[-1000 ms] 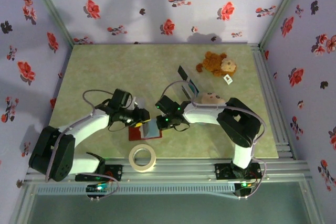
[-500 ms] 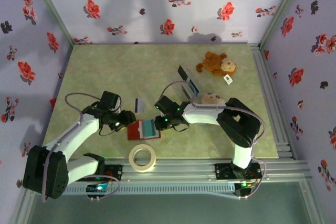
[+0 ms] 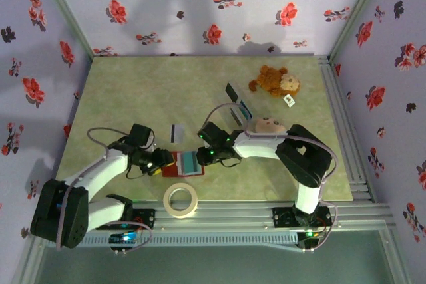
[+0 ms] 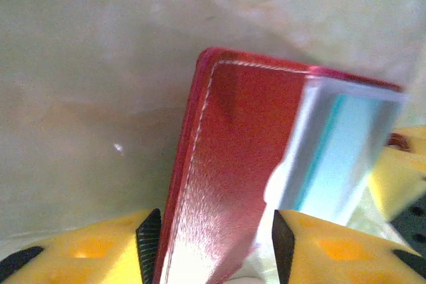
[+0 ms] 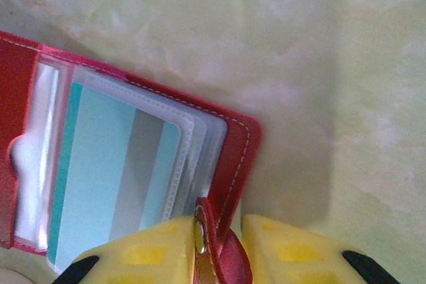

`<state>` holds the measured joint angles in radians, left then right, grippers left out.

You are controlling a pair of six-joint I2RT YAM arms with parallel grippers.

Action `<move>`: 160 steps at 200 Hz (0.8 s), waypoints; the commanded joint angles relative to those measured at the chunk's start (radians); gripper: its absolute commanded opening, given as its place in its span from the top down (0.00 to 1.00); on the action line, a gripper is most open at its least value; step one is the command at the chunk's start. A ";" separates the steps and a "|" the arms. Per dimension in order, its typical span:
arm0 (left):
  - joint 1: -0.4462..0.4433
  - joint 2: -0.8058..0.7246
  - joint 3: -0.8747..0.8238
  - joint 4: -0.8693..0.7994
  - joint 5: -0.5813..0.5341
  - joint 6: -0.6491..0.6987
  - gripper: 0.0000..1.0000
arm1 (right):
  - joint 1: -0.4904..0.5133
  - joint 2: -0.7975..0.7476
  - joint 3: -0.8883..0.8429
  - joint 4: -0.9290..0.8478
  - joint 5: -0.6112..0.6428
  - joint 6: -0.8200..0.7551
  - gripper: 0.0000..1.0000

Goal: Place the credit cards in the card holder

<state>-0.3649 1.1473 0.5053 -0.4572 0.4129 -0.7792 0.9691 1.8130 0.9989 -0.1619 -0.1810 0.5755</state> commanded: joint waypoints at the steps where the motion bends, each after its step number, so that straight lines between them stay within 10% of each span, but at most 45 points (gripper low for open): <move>1: -0.054 -0.085 0.028 0.113 0.098 -0.024 0.50 | 0.002 -0.009 -0.047 0.121 -0.032 0.008 0.75; 160: -0.269 0.223 0.171 0.102 -0.076 -0.054 0.55 | 0.013 -0.124 -0.176 0.119 0.277 0.017 0.59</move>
<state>-0.6296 1.3701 0.6632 -0.3164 0.4309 -0.8135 0.9817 1.7142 0.8532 -0.0257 0.0212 0.6094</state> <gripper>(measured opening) 0.460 0.429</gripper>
